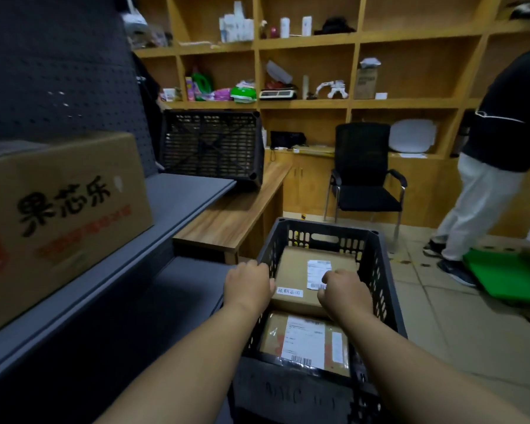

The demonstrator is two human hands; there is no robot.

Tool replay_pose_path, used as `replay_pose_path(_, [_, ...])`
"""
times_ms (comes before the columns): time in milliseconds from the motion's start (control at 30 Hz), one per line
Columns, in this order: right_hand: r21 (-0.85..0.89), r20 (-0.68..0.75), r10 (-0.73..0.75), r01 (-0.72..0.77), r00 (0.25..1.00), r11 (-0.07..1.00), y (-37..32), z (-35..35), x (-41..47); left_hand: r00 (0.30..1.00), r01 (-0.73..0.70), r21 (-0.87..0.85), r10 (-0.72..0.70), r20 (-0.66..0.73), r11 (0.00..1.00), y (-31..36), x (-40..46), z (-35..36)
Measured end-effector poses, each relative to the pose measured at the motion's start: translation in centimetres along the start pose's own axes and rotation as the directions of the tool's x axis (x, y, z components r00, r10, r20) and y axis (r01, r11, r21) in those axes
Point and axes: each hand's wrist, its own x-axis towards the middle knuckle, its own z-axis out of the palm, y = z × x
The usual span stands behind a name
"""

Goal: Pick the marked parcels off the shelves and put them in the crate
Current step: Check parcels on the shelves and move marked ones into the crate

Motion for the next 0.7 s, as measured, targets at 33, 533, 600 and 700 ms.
replay_pose_path(33, [0.005, 0.000, -0.023, 0.023, 1.000, 1.000, -0.1, -0.2, 0.1, 1.000, 0.019, 0.012, -0.019, -0.007, 1.000, 0.0, -0.4, -0.5])
replay_pose_path(533, [0.209, -0.080, -0.577, 0.580, 0.813, 0.788, -8.1, -4.5, -8.0, 0.819, 0.573, 0.184, -0.555, -0.143, 0.799, -1.2, -17.9, -8.4])
replay_pose_path(600, [0.254, -0.089, -0.643, 0.642, 0.760, 0.724, -10.2, -4.9, -10.5, 0.775, 0.631, 0.209, -0.611, -0.161, 0.747, -1.9, -21.4, -9.7])
replay_pose_path(700, [0.306, -0.094, -0.721, 0.709, 0.686, 0.635, -13.1, -5.7, -14.3, 0.697, 0.716, 0.236, -0.691, -0.190, 0.657, -3.0, -26.4, -12.0])
